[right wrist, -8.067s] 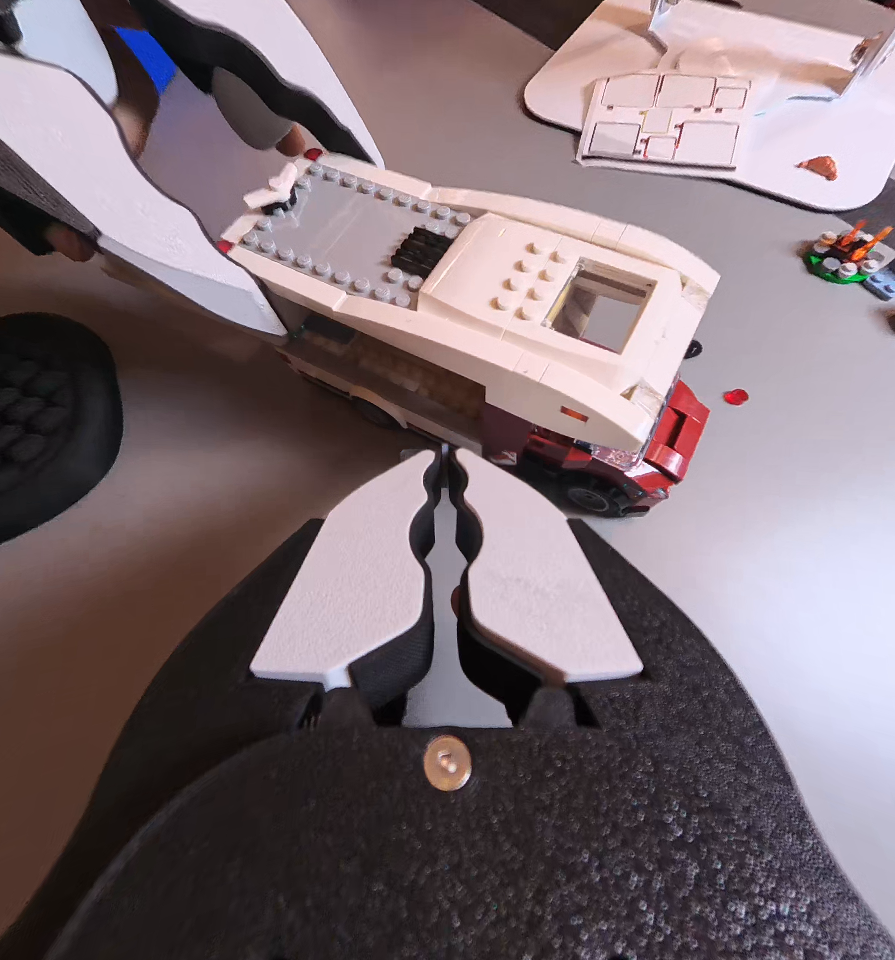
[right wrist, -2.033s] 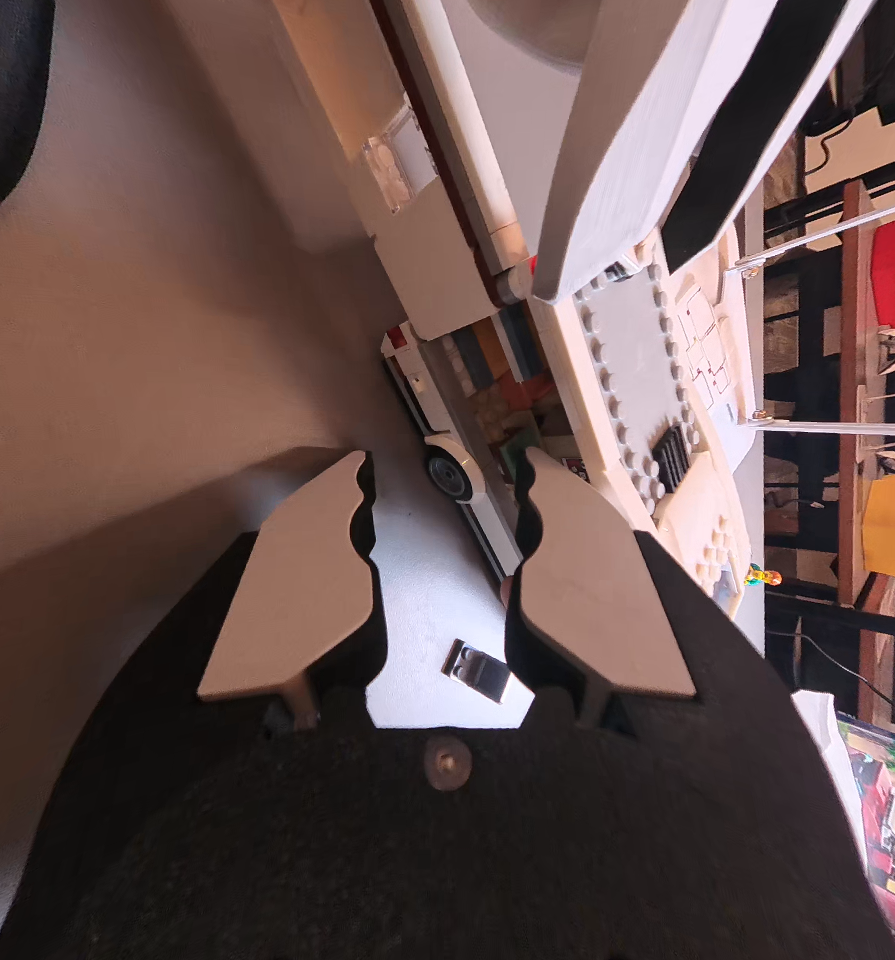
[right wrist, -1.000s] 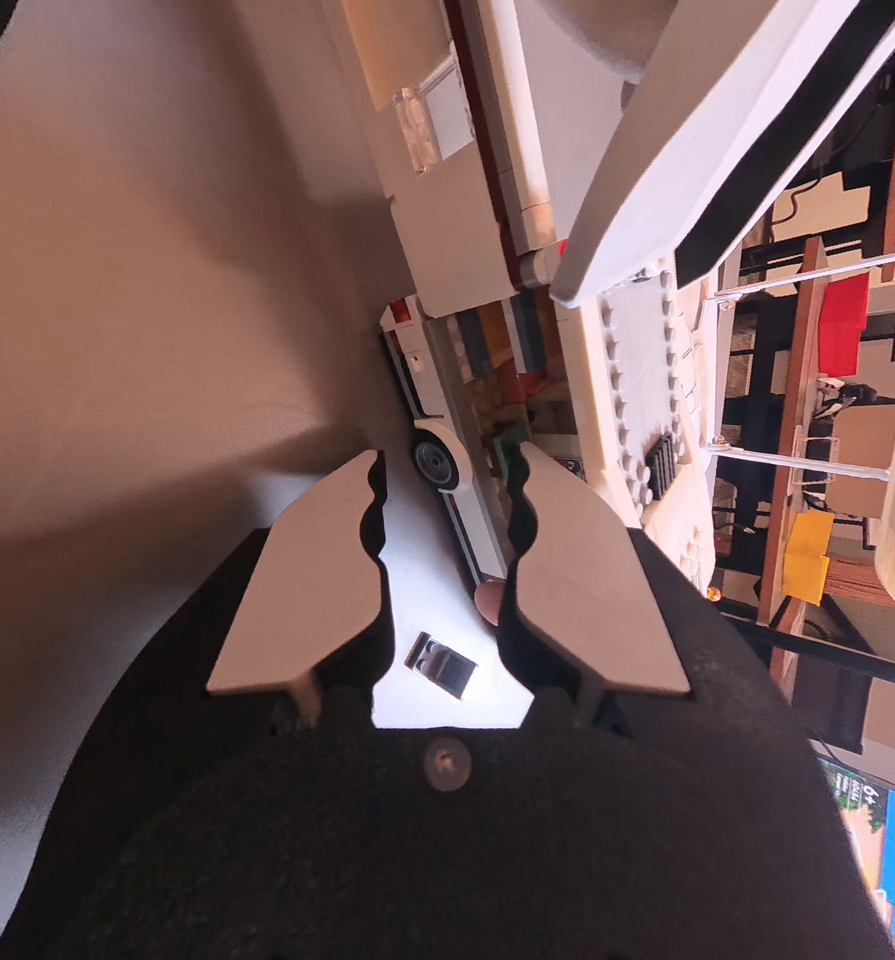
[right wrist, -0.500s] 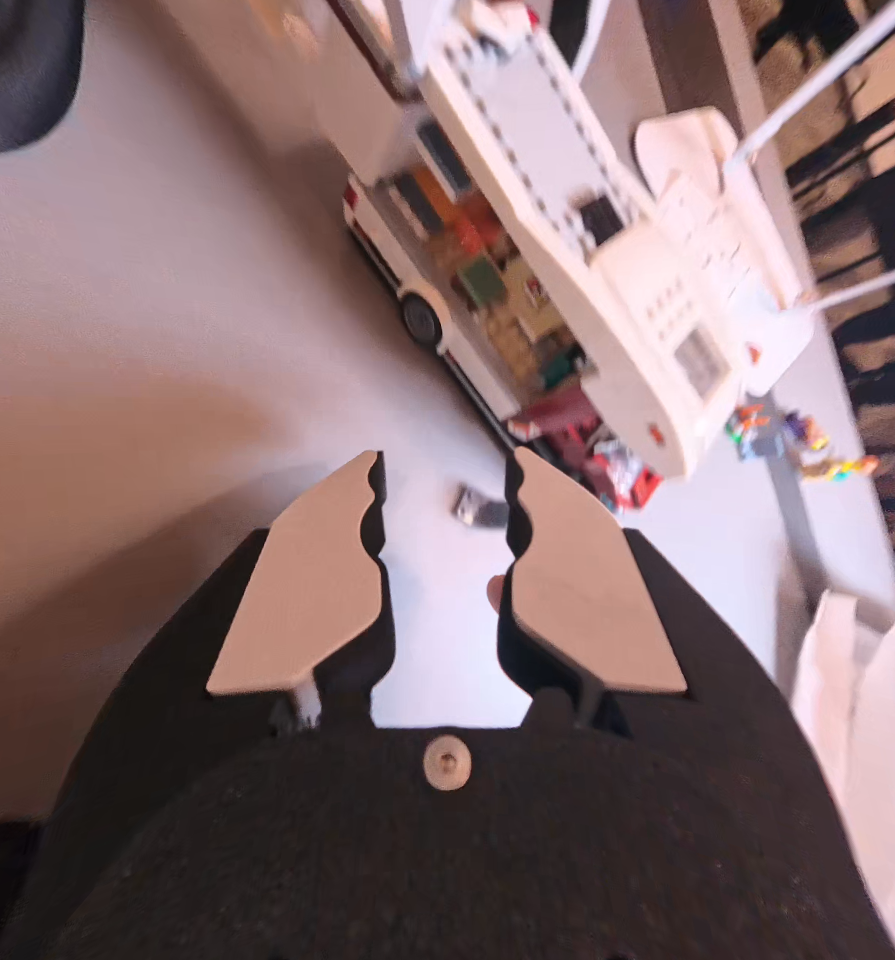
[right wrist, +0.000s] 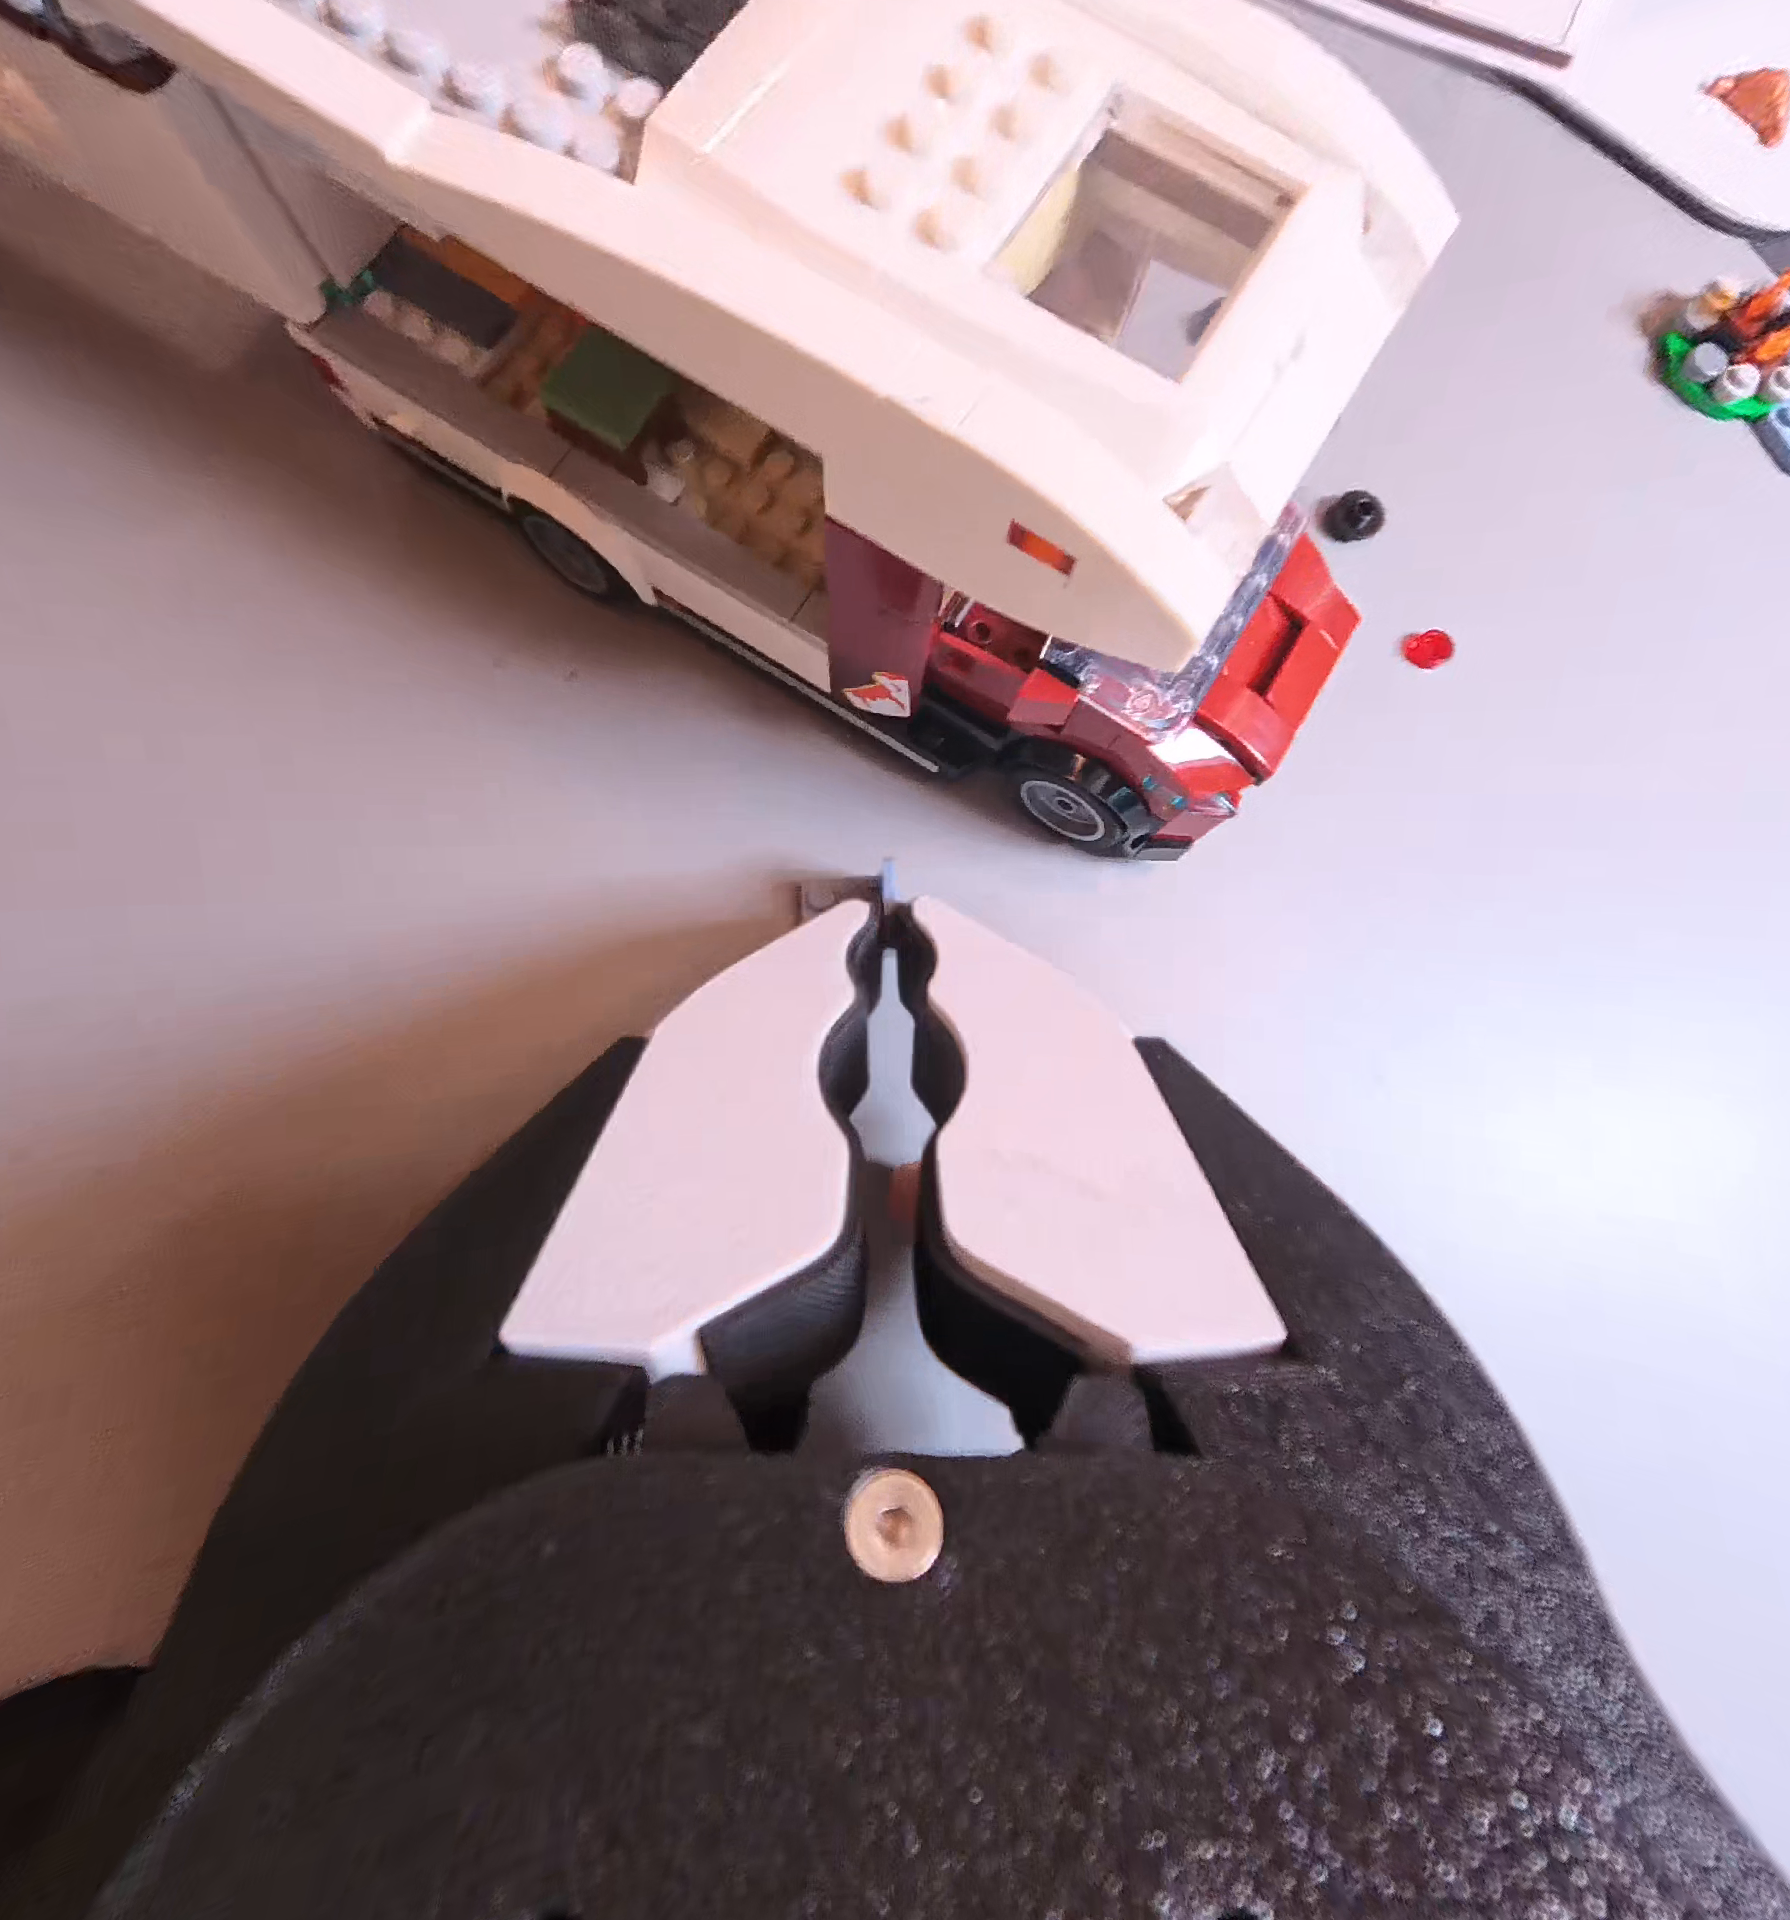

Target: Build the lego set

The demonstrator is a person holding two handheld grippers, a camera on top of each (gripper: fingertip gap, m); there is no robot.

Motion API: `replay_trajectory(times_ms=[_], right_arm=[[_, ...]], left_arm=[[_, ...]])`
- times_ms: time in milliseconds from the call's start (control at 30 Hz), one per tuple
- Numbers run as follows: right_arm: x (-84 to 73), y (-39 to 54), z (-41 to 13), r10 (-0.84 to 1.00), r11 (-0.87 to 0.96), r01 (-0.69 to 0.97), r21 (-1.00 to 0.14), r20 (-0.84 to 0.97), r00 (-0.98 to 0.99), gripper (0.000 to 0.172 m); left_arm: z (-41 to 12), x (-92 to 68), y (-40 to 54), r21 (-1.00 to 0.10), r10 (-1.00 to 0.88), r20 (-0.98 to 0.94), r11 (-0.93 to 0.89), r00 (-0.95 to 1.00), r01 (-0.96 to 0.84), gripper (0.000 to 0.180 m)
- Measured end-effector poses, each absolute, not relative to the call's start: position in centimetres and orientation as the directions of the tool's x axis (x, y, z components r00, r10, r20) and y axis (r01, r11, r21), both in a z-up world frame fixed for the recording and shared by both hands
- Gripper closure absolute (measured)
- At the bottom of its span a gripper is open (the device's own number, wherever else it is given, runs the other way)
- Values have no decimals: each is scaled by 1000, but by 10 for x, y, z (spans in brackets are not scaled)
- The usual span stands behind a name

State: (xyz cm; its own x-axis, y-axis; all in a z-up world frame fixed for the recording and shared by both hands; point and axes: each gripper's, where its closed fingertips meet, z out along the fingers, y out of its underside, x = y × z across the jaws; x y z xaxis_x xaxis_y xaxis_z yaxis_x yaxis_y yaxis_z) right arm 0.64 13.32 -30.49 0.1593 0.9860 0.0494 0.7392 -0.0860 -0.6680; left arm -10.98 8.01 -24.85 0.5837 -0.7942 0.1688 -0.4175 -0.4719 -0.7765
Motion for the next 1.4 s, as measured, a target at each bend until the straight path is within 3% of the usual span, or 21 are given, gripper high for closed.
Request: replay_trajectory(times_ms=[267, 467, 800, 1033, 1300, 1400], right_arm=[[-36, 110, -270, 889, -393, 477, -786, -191, 416, 171], [-55, 119, -272, 794, -453, 337, -825, -203, 573, 171], [-59, 124, -279, 795, -337, 483, -808, 31, 606, 170], [-61, 123, -283, 804, -336, 512, -790, 43, 593, 169], [-60, 116, -284, 849, -298, 542, -786, 42, 526, 151], [-55, 98, -284, 922, -135, 618, -774, 131, 365, 141]], left_arm=[[-249, -109, 82, -781, -789, 176, -475, 588, -405, 111], [-249, -108, 82, -777, -783, 175, -482, 597, -405, 111], [-249, -108, 80, -768, -784, 169, -485, 598, -418, 111], [-249, -109, 79, -766, -786, 168, -484, 595, -423, 111], [-249, -109, 79, -768, -787, 170, -483, 593, -420, 111], [-249, -109, 79, -768, -788, 170, -483, 592, -421, 111]])
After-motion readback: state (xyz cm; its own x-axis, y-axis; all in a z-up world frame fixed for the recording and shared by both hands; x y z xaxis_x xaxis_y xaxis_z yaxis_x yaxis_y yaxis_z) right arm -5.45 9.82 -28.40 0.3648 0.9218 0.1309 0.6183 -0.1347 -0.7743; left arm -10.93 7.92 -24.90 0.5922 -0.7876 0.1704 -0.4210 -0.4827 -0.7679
